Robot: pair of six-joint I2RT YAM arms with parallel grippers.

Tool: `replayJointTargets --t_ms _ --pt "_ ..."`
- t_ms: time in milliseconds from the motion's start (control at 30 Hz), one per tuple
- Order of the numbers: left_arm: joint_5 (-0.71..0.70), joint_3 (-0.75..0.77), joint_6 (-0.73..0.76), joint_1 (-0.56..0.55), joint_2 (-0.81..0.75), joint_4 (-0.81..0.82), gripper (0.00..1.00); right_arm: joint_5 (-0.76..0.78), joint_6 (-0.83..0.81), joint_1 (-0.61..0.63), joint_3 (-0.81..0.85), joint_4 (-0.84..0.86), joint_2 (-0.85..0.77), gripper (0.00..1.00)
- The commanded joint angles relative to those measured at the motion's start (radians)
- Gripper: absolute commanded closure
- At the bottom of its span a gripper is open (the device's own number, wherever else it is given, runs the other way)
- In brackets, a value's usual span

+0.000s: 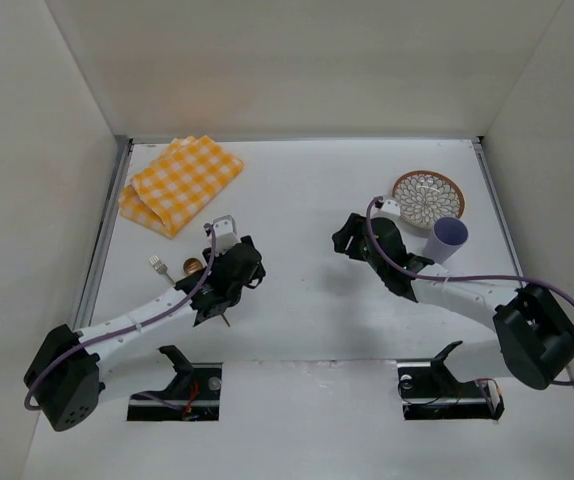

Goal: Set the dinner table for one person

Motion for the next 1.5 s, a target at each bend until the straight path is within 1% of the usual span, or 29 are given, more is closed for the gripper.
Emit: replayJointTargets --t_ms 0,100,167,233,300,333,367,433,467,500,533,600,633,700,767,800,900,967,1100,1200,1300,1467 --pt "0.020 0.012 0.005 0.002 0.003 0.047 0.43 0.012 0.001 -0.009 -0.011 0.067 -0.031 0.37" --pt "0.018 0.017 0.013 0.013 -0.012 0.052 0.42 0.000 -0.002 -0.009 -0.005 0.064 -0.022 0.47" --pt "0.004 0.008 0.015 0.025 -0.034 0.059 0.42 -0.011 -0.009 -0.005 0.001 0.060 -0.017 0.59" --pt "-0.020 -0.009 0.015 0.053 -0.057 0.091 0.43 -0.012 -0.009 -0.005 0.003 0.060 -0.018 0.70" --pt "-0.035 -0.015 0.021 0.102 -0.072 0.120 0.44 -0.014 -0.009 -0.005 0.003 0.057 -0.020 0.80" --pt "-0.036 -0.012 0.025 0.123 -0.074 0.127 0.47 -0.015 -0.009 -0.005 0.003 0.053 -0.020 0.83" --pt "-0.037 -0.005 0.031 0.156 -0.069 0.137 0.53 -0.018 -0.009 -0.005 0.004 0.047 -0.020 0.87" --pt "-0.036 0.015 0.048 0.225 -0.034 0.188 0.79 -0.020 -0.010 -0.005 0.006 0.043 -0.026 0.88" --pt "-0.028 0.026 0.056 0.257 -0.011 0.215 0.87 -0.020 -0.013 -0.005 0.003 0.049 -0.031 0.88" --pt "-0.017 0.049 0.067 0.294 0.026 0.245 0.92 -0.017 -0.018 -0.005 0.003 0.053 -0.034 0.88" --pt "-0.007 0.117 0.090 0.358 0.116 0.275 0.93 -0.015 -0.025 -0.005 0.003 0.058 -0.032 0.88" --pt "-0.003 0.150 0.105 0.386 0.161 0.283 0.90 -0.018 -0.027 -0.005 0.003 0.058 -0.031 0.87" --pt "-0.002 0.188 0.122 0.415 0.210 0.285 0.85 -0.020 -0.028 -0.003 0.004 0.058 -0.031 0.86" --pt "-0.006 0.251 0.143 0.465 0.296 0.289 0.70 -0.020 -0.036 0.001 0.004 0.064 -0.029 0.84" --pt "-0.017 0.297 0.156 0.508 0.353 0.291 0.61 -0.022 -0.038 0.003 0.004 0.070 -0.023 0.82" --pt "-0.022 0.317 0.160 0.531 0.376 0.303 0.57 -0.023 -0.038 0.003 0.004 0.072 -0.021 0.79" --pt "-0.025 0.350 0.157 0.607 0.446 0.360 0.49 -0.032 -0.039 0.006 0.006 0.073 -0.020 0.63" --pt "0.003 0.377 0.119 0.663 0.497 0.380 0.47 -0.032 -0.039 0.007 0.003 0.081 -0.021 0.54" --pt "0.108 0.480 0.105 0.777 0.610 0.378 0.47 -0.045 -0.039 0.007 -0.002 0.092 -0.015 0.47" --pt "0.150 0.517 0.079 0.847 0.673 0.389 0.48 -0.055 -0.038 0.007 0.001 0.093 -0.014 0.41" --pt "0.161 0.573 0.105 0.890 0.735 0.374 0.48 -0.060 -0.038 0.007 0.001 0.098 -0.009 0.34" --pt "0.172 0.632 0.179 0.946 0.785 0.374 0.48 -0.080 -0.035 0.014 0.004 0.103 -0.008 0.31"
